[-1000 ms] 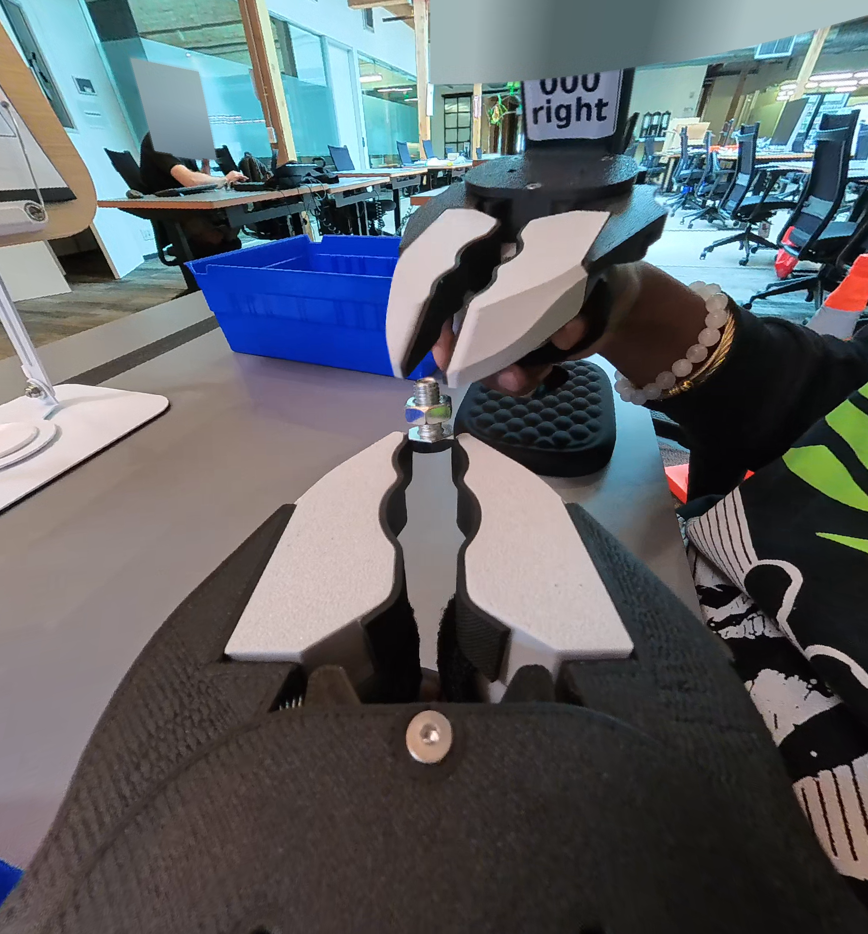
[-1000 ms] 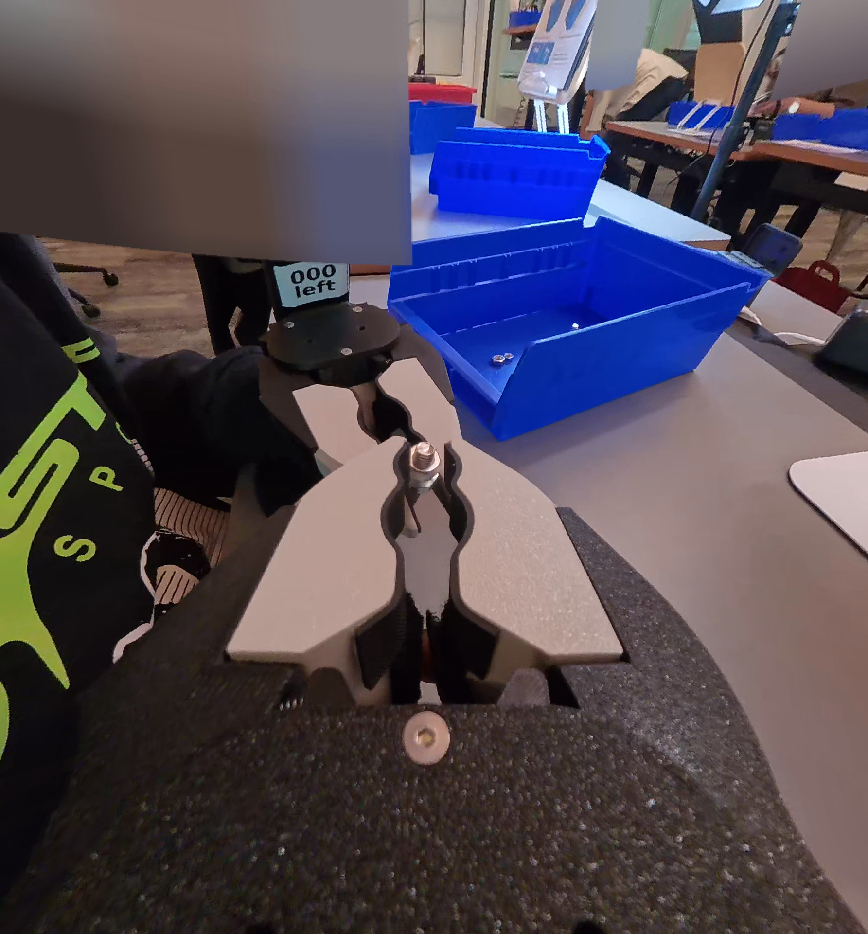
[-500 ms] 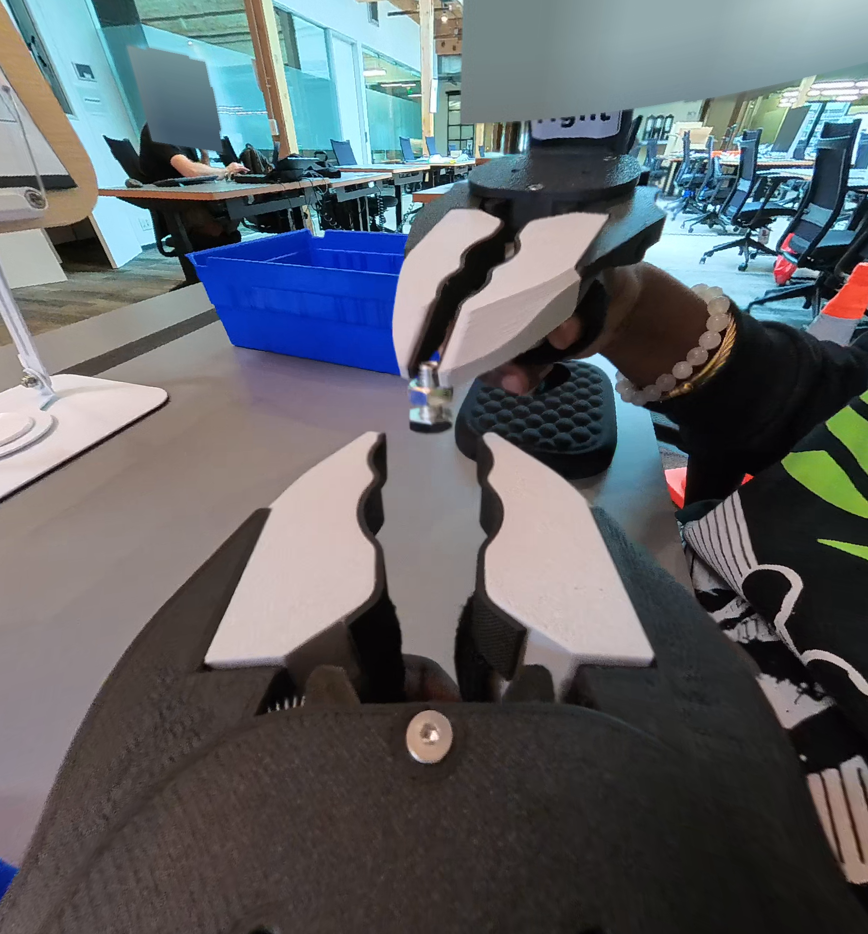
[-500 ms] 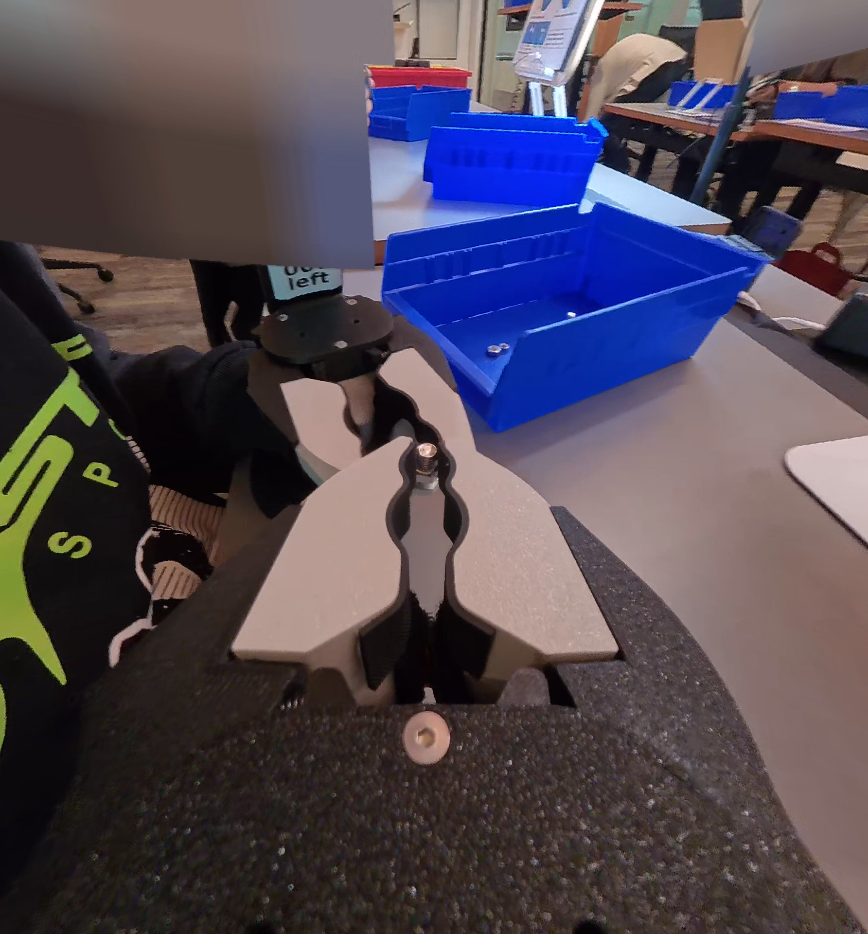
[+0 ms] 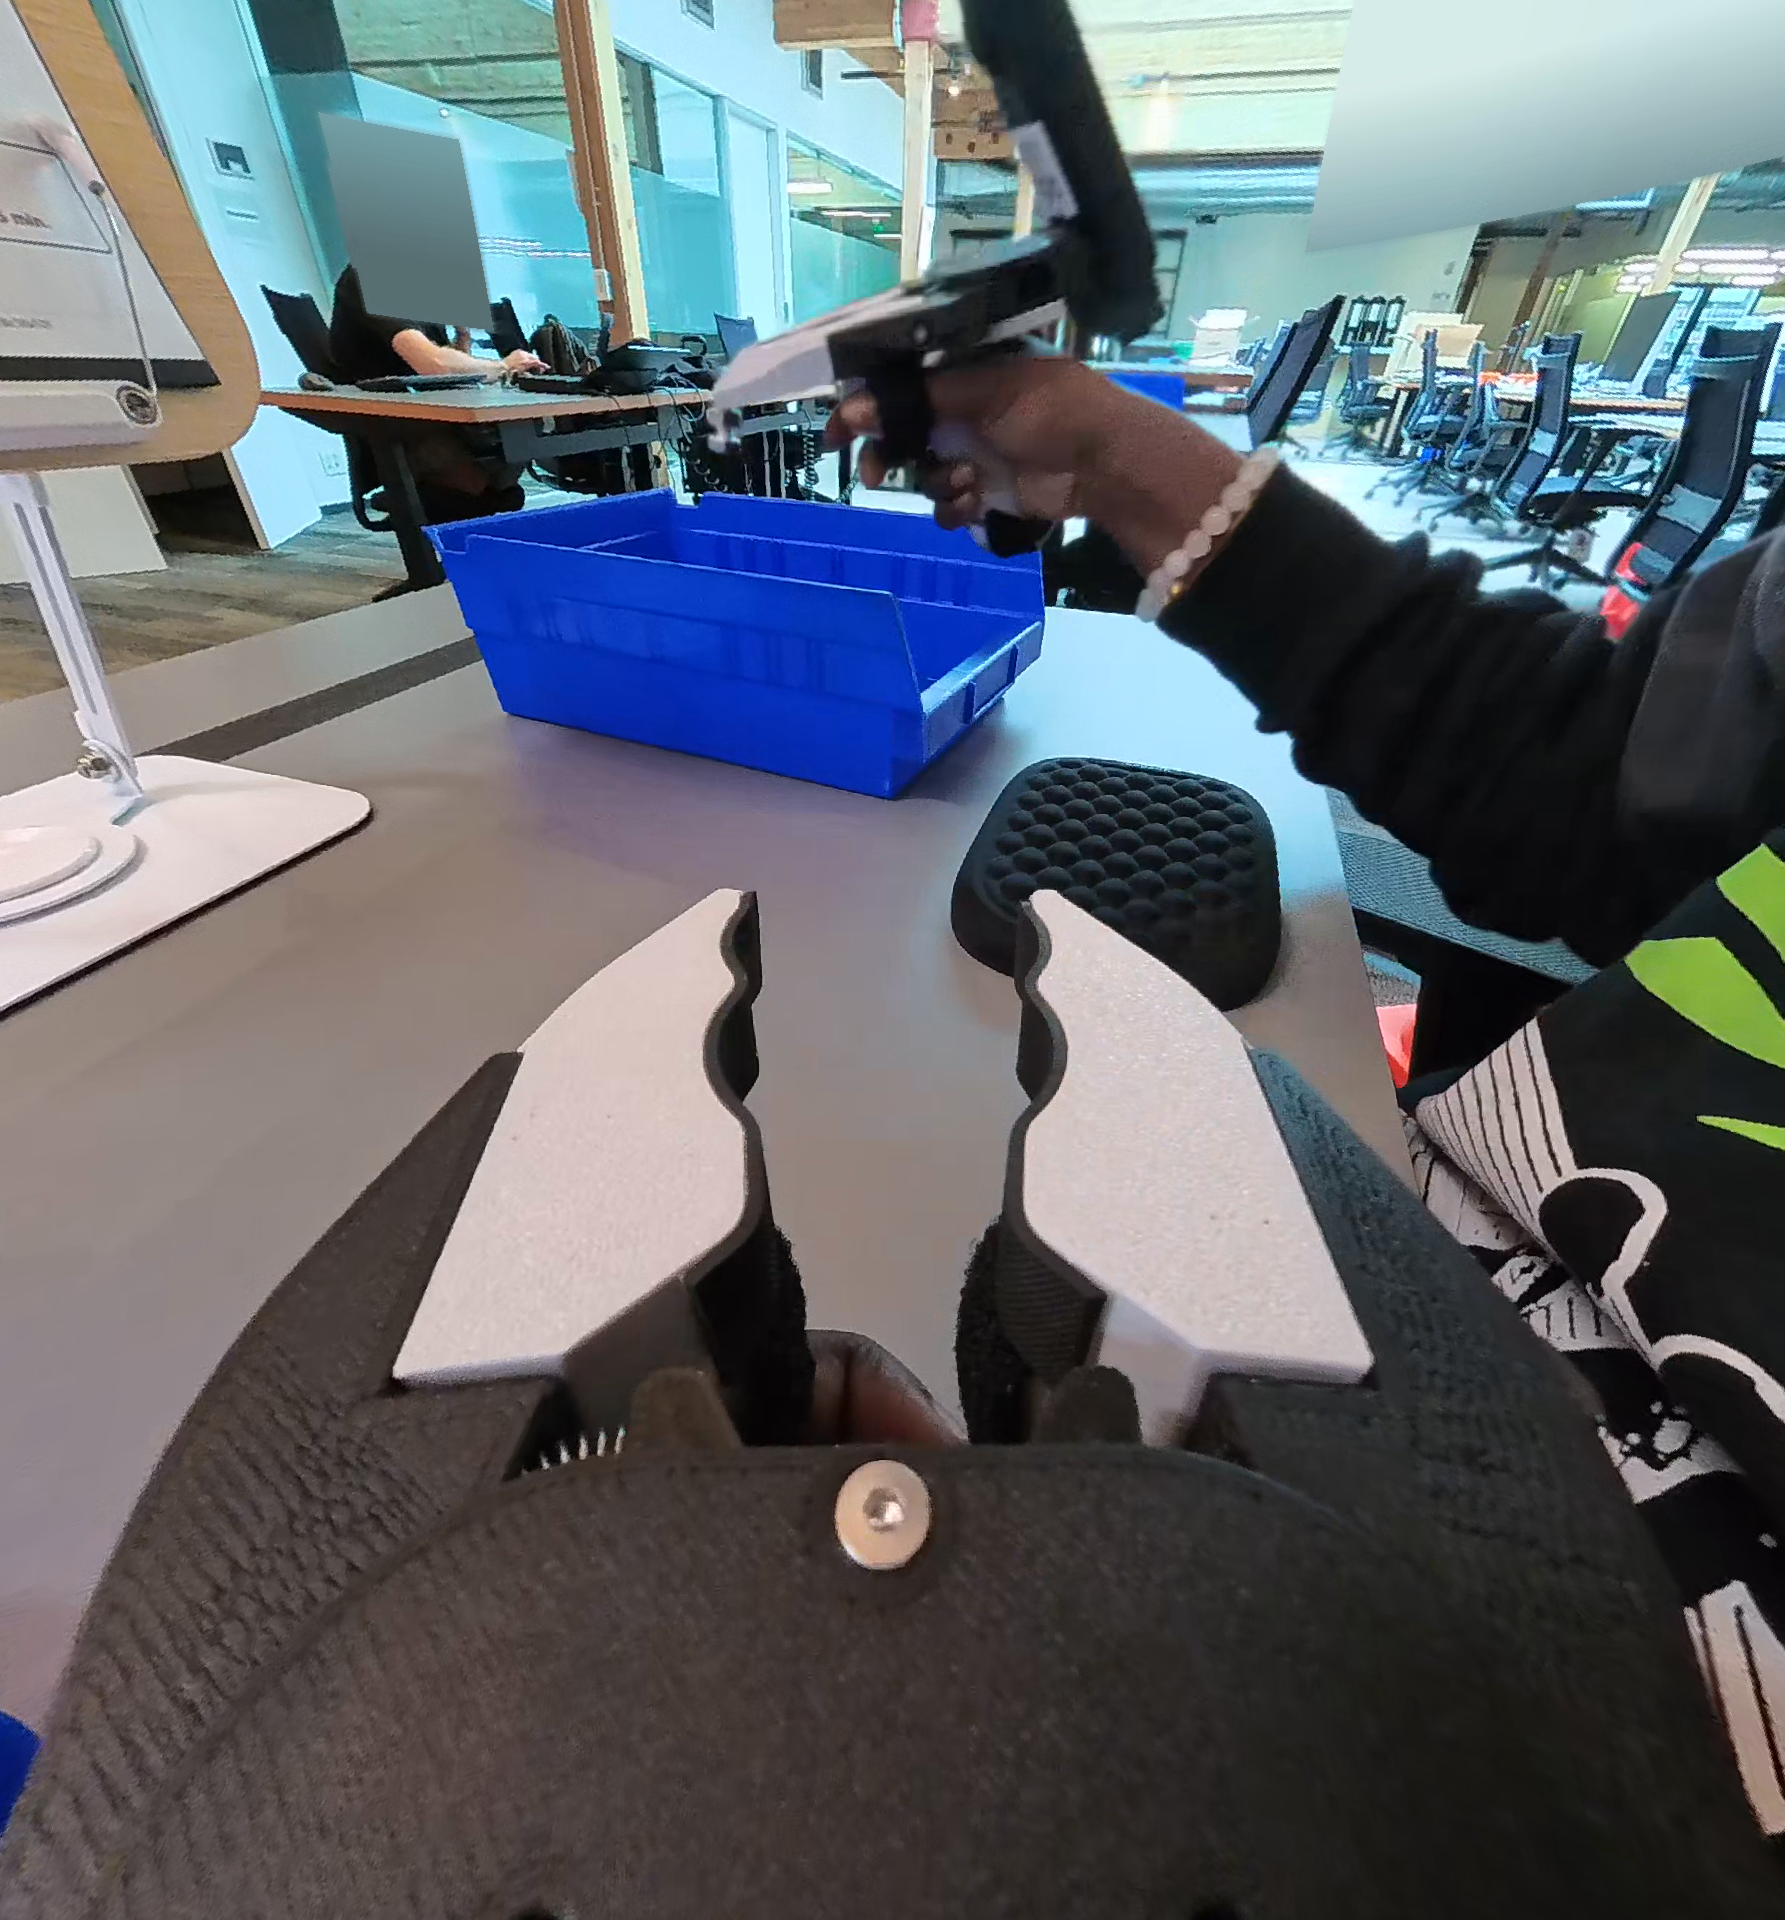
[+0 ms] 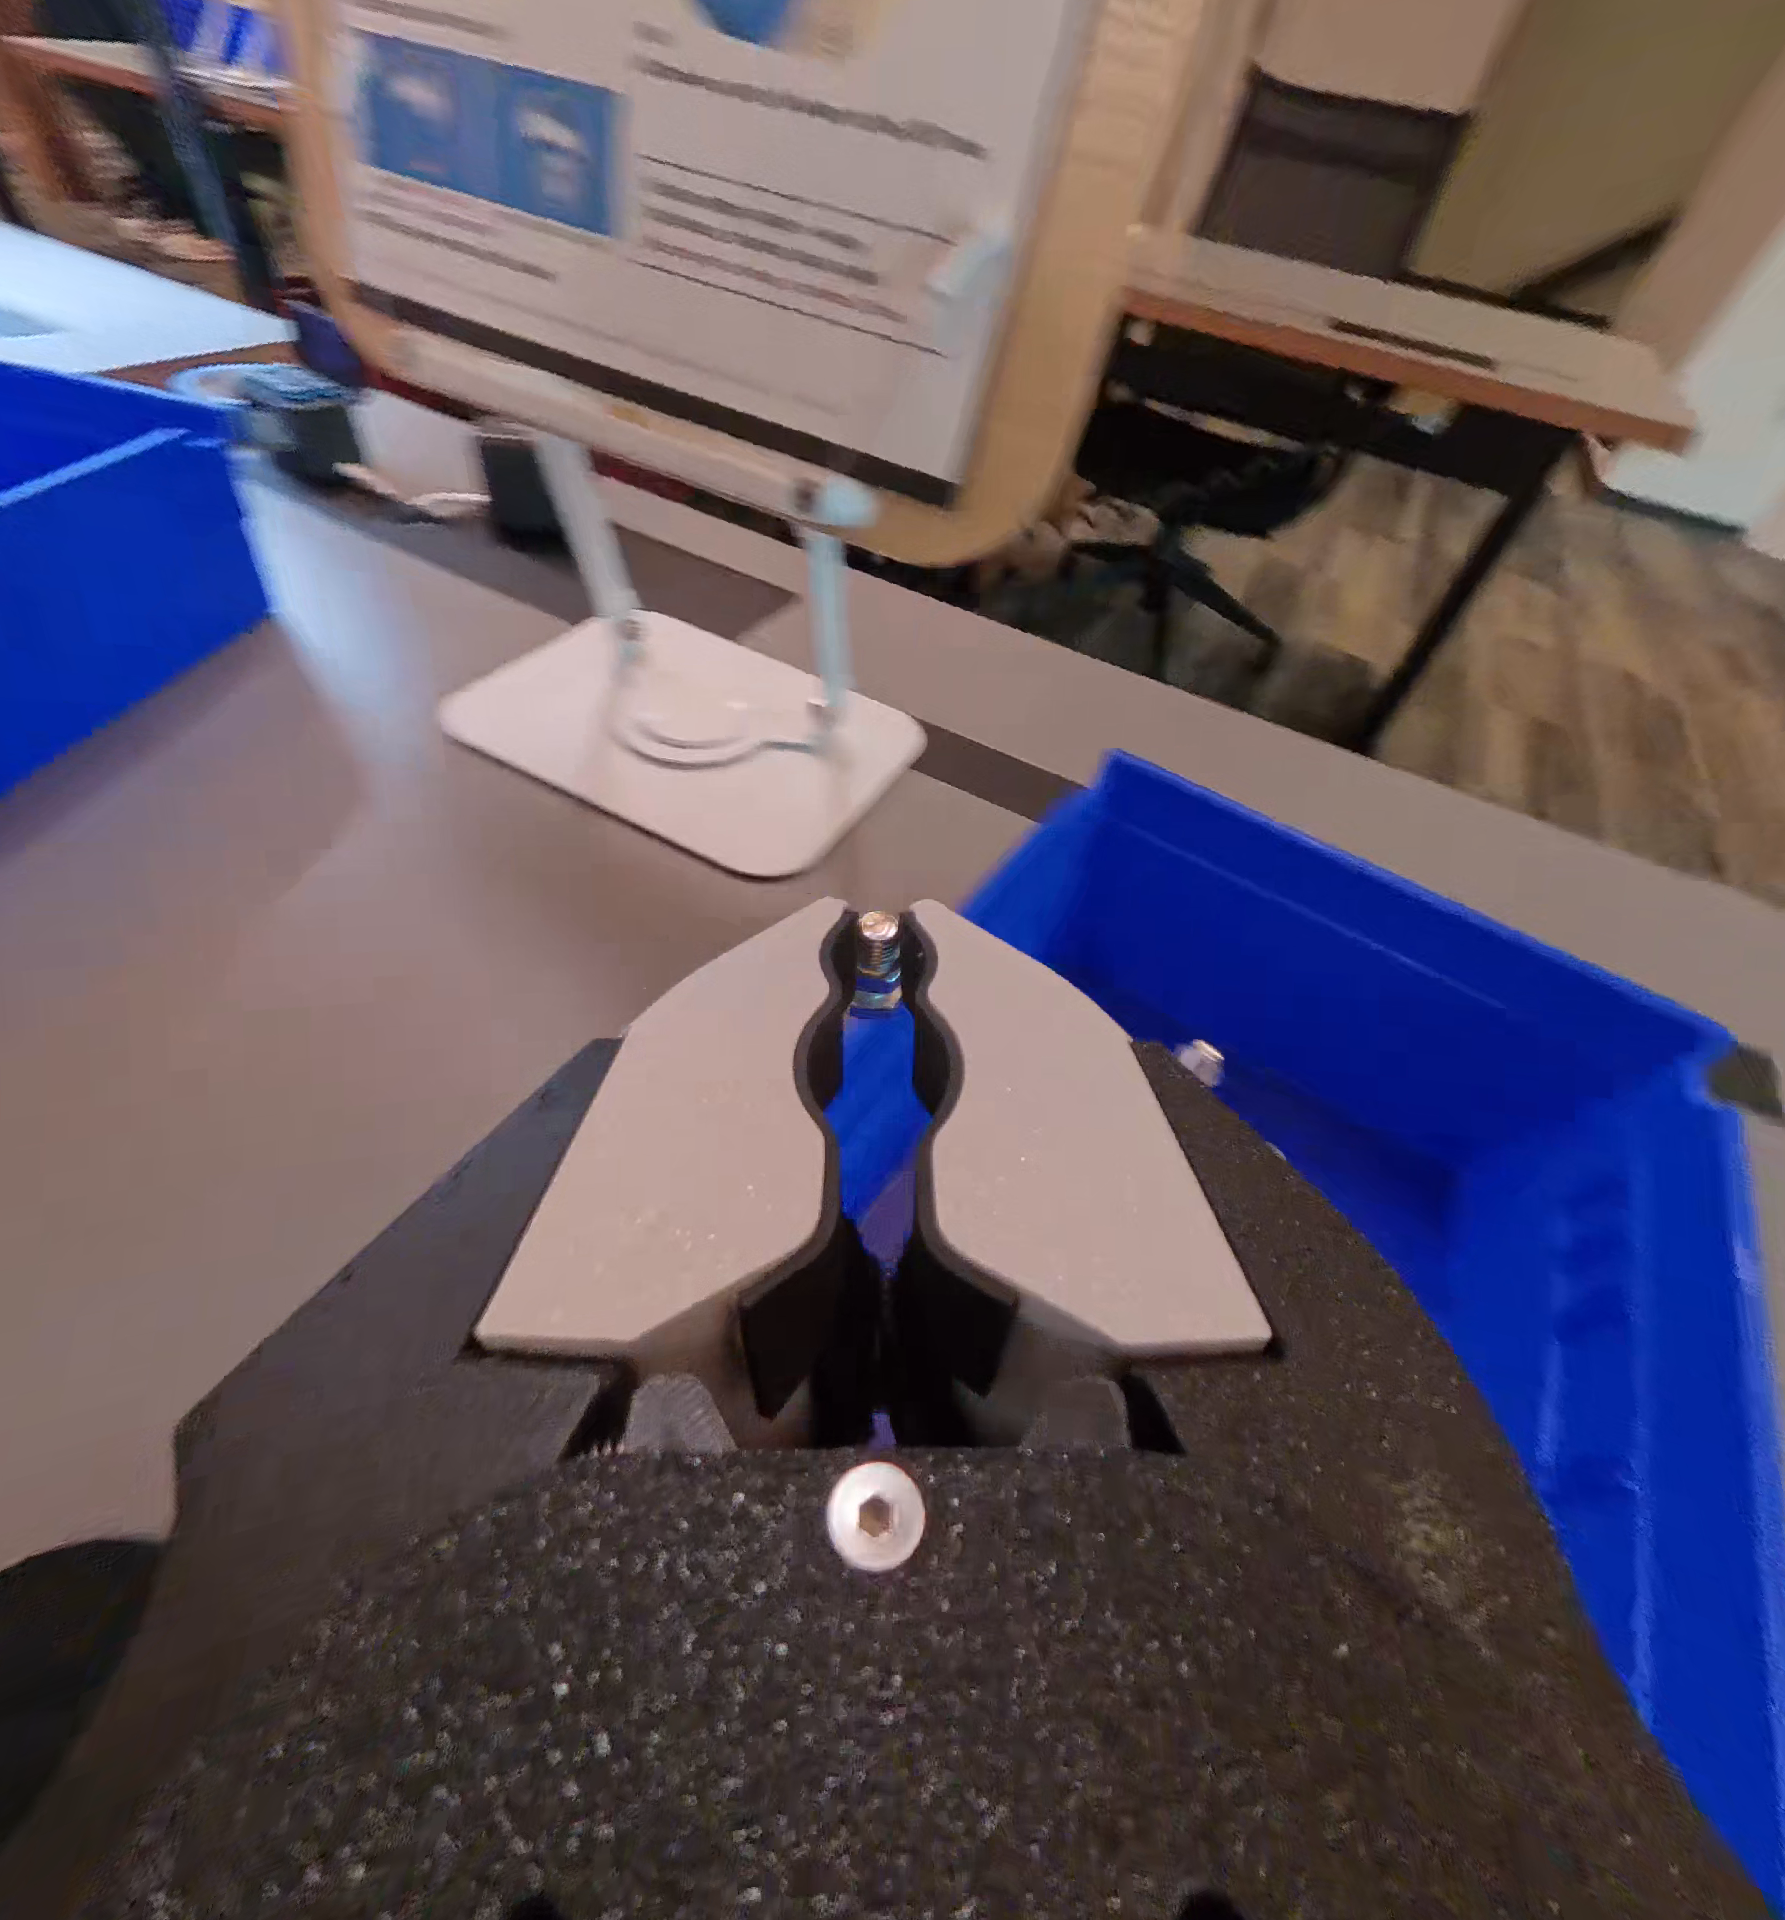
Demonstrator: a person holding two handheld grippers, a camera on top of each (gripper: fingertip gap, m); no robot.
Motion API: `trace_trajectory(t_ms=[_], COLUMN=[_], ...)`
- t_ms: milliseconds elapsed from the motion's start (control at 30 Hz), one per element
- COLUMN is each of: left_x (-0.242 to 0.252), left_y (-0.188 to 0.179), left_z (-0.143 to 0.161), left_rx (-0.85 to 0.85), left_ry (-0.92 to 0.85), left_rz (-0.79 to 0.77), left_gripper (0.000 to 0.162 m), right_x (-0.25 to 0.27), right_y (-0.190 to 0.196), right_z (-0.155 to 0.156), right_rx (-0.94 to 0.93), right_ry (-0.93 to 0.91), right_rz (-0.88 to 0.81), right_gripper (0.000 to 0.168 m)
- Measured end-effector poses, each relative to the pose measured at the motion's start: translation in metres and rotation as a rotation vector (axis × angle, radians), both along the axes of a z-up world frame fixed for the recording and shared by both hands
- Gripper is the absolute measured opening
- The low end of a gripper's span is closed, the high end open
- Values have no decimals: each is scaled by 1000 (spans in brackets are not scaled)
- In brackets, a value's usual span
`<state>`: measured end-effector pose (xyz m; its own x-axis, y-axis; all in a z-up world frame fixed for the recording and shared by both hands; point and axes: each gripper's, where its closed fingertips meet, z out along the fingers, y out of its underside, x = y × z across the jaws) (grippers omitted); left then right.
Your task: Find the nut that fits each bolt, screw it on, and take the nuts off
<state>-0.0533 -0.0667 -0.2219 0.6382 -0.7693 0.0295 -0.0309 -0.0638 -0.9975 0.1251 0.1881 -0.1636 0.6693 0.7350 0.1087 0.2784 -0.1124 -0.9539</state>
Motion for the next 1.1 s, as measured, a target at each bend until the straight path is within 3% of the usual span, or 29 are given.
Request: trace_trajectory(t_ms=[200,467,800,1100], left_x=[-1,-1,-2,-2], left_y=[0,1,1,2], left_z=[0,1,1,1], left_rx=[-1,-3,2,0], left_ry=[-5,-11,-16,-17], left_rz=[3,6,11,15], left_gripper=[47,47,47,47], right_x=[57,83,92,91], right_y=[69,96,104,101], right_z=[-58,-110,-141,-141], right_rx=[-124,-299,-381,-393], right_ry=[-58,-97,-180,-175], right_rz=[-264,-420,-483,-478], right_gripper=[8,8,8,13])
